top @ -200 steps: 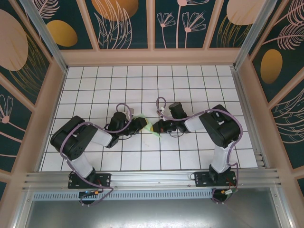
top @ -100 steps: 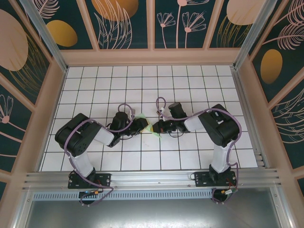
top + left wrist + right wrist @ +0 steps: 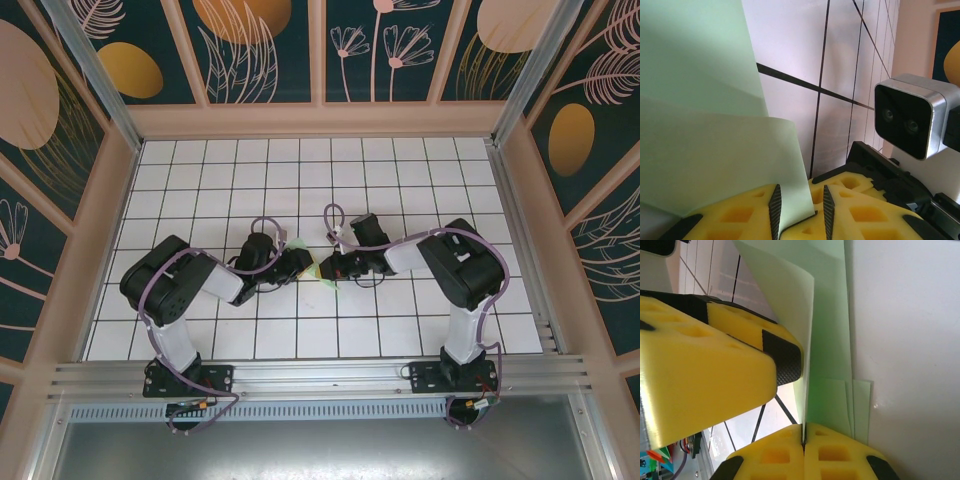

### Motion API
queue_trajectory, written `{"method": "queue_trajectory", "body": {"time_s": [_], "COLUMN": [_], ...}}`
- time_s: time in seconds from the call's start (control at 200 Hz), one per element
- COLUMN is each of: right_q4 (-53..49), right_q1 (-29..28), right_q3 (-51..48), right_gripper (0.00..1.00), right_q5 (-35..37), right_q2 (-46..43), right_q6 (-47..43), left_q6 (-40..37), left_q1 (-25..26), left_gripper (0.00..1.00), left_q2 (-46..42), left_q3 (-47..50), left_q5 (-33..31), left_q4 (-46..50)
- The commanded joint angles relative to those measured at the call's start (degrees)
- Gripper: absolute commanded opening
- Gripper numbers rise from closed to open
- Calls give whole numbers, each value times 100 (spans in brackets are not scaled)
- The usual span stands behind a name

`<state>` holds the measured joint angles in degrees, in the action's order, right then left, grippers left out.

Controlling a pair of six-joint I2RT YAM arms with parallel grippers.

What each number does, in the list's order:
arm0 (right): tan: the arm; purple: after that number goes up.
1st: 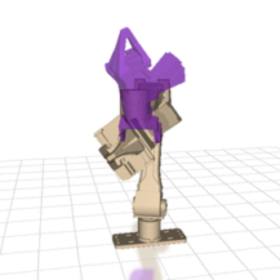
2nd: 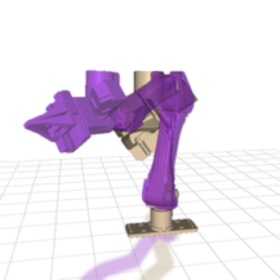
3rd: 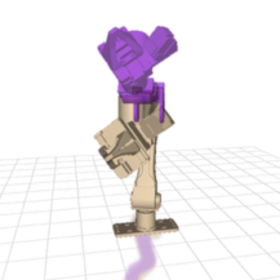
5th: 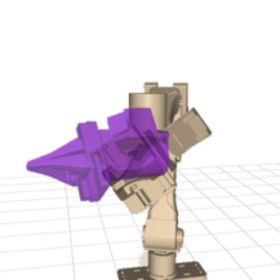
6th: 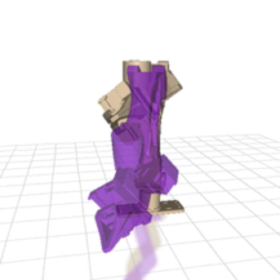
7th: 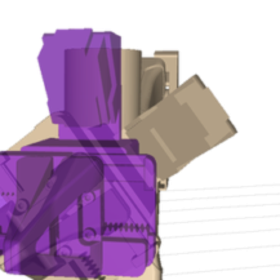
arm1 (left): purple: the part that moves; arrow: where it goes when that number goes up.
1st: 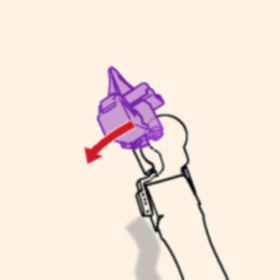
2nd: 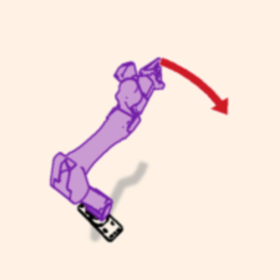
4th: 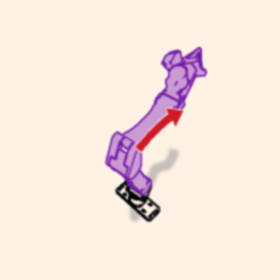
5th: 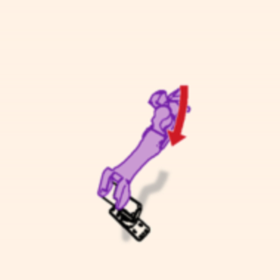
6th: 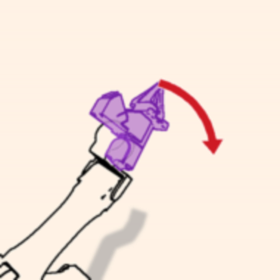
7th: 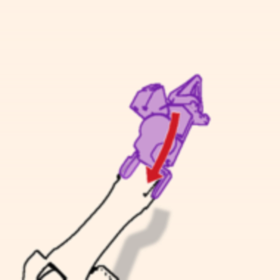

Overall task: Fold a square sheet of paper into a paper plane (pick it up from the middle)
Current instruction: Fold the wing for the fifth time at the center of the table.

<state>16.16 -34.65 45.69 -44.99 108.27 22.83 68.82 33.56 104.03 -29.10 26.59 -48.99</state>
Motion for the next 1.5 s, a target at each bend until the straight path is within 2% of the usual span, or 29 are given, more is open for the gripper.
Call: {"method": "queue_trajectory", "body": {"time_s": [0.0,0.055,0.26,0.415,0.946,1.121,1.266,1.496], "right_q4": [-356,-391,-609,-784,-799,-1113,-1275,-1578], "right_q1": [-103,-93,52,133,129,33,33,29], "right_q3": [35,34,-1,-77,-237,-75,-5,-76], "right_gripper": [0,0,13,18,8,6,6,13], "right_q5": [442,400,215,174,177,506,573,618], "right_q2": [109,31,-362,-603,-203,-122,-342,-842], "right_q6": [-182,-182,-178,-181,-189,-304,-347,-567], "left_q6": [-67,-66,-107,-116,-108,-140,-188,-219], "left_q1": [26,22,26,22,19,23,28,21], "left_gripper": [31,31,31,30,30,30,29,27], "left_q2": [165,170,205,240,267,267,258,310], "left_q3": [-91,-93,-116,-117,-126,-188,-260,-423], "left_q5": [-38,-46,-103,-93,-87,-114,-205,-399], "left_q4": [285,322,522,531,583,755,1069,1640]}}
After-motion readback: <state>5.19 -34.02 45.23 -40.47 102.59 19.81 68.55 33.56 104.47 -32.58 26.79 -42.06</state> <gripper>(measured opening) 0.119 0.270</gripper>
